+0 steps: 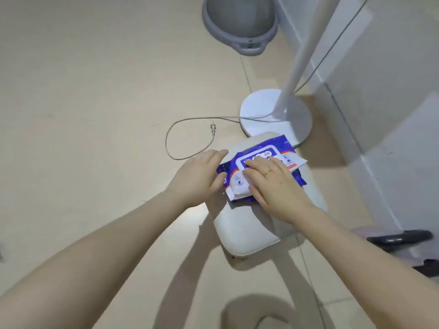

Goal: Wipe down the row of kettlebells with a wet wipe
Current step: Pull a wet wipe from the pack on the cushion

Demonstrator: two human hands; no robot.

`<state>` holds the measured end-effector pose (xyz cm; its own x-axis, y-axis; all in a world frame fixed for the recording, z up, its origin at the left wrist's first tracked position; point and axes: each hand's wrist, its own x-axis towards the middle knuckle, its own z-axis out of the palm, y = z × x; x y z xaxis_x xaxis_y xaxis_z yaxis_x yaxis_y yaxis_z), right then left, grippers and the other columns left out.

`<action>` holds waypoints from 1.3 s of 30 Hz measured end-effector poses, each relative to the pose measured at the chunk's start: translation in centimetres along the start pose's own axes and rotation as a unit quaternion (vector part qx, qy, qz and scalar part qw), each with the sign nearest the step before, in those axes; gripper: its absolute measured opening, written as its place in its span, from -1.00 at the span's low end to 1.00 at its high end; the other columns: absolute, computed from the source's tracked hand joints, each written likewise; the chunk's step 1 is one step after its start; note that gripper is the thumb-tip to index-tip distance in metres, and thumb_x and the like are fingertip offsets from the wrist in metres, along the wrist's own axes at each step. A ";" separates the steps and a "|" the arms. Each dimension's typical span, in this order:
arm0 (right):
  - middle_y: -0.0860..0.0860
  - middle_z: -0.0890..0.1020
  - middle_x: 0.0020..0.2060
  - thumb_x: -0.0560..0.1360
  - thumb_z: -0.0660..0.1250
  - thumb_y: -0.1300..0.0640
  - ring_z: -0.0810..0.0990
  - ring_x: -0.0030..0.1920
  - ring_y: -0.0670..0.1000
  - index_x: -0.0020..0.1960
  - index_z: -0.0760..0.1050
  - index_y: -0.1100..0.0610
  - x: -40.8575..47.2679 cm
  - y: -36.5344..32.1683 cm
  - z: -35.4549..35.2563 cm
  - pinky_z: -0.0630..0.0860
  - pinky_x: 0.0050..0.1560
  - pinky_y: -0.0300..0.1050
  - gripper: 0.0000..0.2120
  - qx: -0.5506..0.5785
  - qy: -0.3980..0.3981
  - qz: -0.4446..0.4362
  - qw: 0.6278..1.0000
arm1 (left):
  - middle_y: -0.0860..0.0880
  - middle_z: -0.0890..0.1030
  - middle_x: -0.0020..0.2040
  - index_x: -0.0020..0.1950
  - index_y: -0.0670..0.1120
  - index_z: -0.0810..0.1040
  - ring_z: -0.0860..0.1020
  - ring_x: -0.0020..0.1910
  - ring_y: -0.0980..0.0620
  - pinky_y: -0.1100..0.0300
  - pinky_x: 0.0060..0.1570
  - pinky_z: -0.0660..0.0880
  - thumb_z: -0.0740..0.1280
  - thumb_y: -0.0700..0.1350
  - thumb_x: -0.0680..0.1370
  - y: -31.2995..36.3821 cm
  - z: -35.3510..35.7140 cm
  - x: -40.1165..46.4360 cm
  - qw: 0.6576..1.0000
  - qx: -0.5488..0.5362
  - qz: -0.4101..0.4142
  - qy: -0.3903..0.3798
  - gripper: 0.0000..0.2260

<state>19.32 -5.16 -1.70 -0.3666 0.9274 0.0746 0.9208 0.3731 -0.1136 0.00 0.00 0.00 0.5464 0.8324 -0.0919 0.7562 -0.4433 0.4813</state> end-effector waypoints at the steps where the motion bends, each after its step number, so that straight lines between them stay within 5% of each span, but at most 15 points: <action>1: 0.12 0.60 0.15 0.46 0.09 0.08 0.54 0.16 0.17 0.09 0.54 0.19 -0.4 0.6 0.6 0.17 0.28 0.01 -0.65 0.000 0.034 -0.012 0.999 | -0.08 0.46 0.30 0.41 -0.12 0.32 0.42 0.27 -0.06 0.14 0.19 0.31 0.10 0.09 0.52 0.5 0.9 0.7 0.999 -0.044 0.005 0.018 -0.49; 5: 0.11 0.50 0.28 0.48 0.13 0.04 0.37 0.30 0.12 0.19 0.50 0.21 -1.1 2.2 0.4 0.12 0.39 0.04 -0.61 0.078 0.074 -0.009 0.994 | -0.01 0.52 0.17 0.28 -0.06 0.43 0.46 0.12 0.00 0.01 0.14 0.40 0.14 0.20 0.45 2.7 3.3 1.9 0.987 -0.122 0.080 0.069 -0.49; 10: 0.09 0.39 0.39 0.48 0.12 0.11 0.27 0.44 0.12 0.27 0.45 0.19 -0.7 4.0 -0.8 -0.04 0.44 -0.03 -0.60 0.107 0.036 0.076 0.991 | -0.01 0.41 0.34 0.39 -0.08 0.30 0.36 0.31 -0.01 0.10 0.27 0.28 0.23 0.35 0.34 4.6 4.8 1.7 0.989 -0.113 -0.016 0.091 -0.24; 14: 0.02 0.44 0.35 0.47 0.20 -0.07 0.37 0.35 0.07 0.33 0.42 0.06 -0.3 5.3 -0.7 0.24 0.34 -0.04 -0.53 0.110 -0.028 0.071 0.991 | -0.03 0.40 0.38 0.42 -0.10 0.27 0.33 0.35 -0.02 0.10 0.32 0.26 0.41 0.19 0.39 4.0 5.4 2.3 0.990 -0.107 -0.045 0.077 -0.29; 18: 0.06 0.52 0.11 0.36 0.34 -0.18 0.48 0.05 0.12 0.24 0.51 0.01 -0.7 5.6 -0.3 0.36 0.02 -0.09 -0.50 0.096 -0.009 0.047 0.994 | -0.04 0.48 0.29 0.35 -0.08 0.38 0.40 0.29 -0.05 0.08 0.29 0.32 0.27 0.30 0.29 2.9 6.1 2.2 0.995 -0.077 0.003 0.060 -0.27; 24: -0.02 0.46 0.32 0.46 0.33 -0.12 0.38 0.32 0.04 0.32 0.45 0.04 -0.5 5.1 -0.3 0.31 0.22 -0.13 -0.52 0.115 -0.021 0.037 0.992 | -0.03 0.48 0.29 0.34 -0.07 0.39 0.40 0.29 -0.05 -0.01 0.30 0.33 0.35 0.21 0.29 2.5 6.5 2.5 0.993 -0.103 -0.012 0.059 -0.32; 28: 0.00 0.63 0.05 0.46 0.01 -0.27 0.53 0.07 0.08 0.15 0.56 0.03 0.2 5.1 -0.6 0.29 -0.11 -0.18 -0.45 0.122 0.024 0.043 0.991 | -0.05 0.47 0.30 0.42 -0.08 0.30 0.39 0.30 -0.08 0.03 0.32 0.29 0.41 0.10 0.29 2.3 6.9 2.6 0.991 -0.116 -0.003 0.068 -0.26; 31: -0.04 0.59 -0.18 0.45 -0.09 -0.26 0.52 -0.08 0.06 -0.03 0.58 0.03 1.1 4.6 -0.7 0.20 -0.25 -0.16 -0.44 0.128 0.070 0.094 0.985 | -0.05 0.49 0.26 0.53 -0.03 -0.02 0.42 0.25 -0.11 -0.01 0.28 0.32 0.47 -0.01 0.31 2.7 7.1 2.4 0.988 -0.136 -0.014 0.071 -0.07; 34: -0.01 0.50 -0.07 0.50 0.23 -0.11 0.44 -0.13 -0.01 -0.01 0.53 0.12 1.8 3.8 -0.2 0.25 -0.22 -0.17 -0.70 0.208 0.167 0.194 0.944 | -0.04 0.49 0.24 0.42 0.21 -0.29 0.47 0.21 -0.13 -0.08 0.18 0.43 0.42 0.00 0.29 2.7 7.3 2.1 0.979 -0.177 -0.005 0.099 0.00; 36: 0.00 0.44 -0.15 0.49 0.32 -0.02 0.39 -0.17 -0.02 -0.04 0.40 0.14 2.1 3.6 0.1 0.23 -0.26 -0.18 -0.76 0.257 0.225 0.259 0.903 | -0.01 0.33 0.34 0.41 0.26 -0.14 0.41 0.30 -0.05 0.01 0.21 0.44 0.44 -0.04 0.31 2.6 7.4 1.8 0.969 -0.202 0.032 0.136 -0.08; 39: -0.07 0.42 -0.37 0.46 0.38 0.10 0.42 -0.33 -0.02 -0.11 0.25 0.12 2.0 3.3 0.0 0.30 -0.32 -0.27 -0.71 0.348 0.261 0.281 0.856 | -0.12 0.20 0.40 0.26 0.05 0.14 0.32 0.32 0.00 0.10 0.13 0.45 0.39 0.01 0.32 2.1 7.6 1.8 0.968 -0.176 0.077 0.161 -0.38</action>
<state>21.62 -2.06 -1.91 0.3846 0.8950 0.2260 0.5637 -0.0338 -0.8253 5.28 -1.92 -5.78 0.4595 0.8510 0.2544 0.4740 -0.4772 0.7400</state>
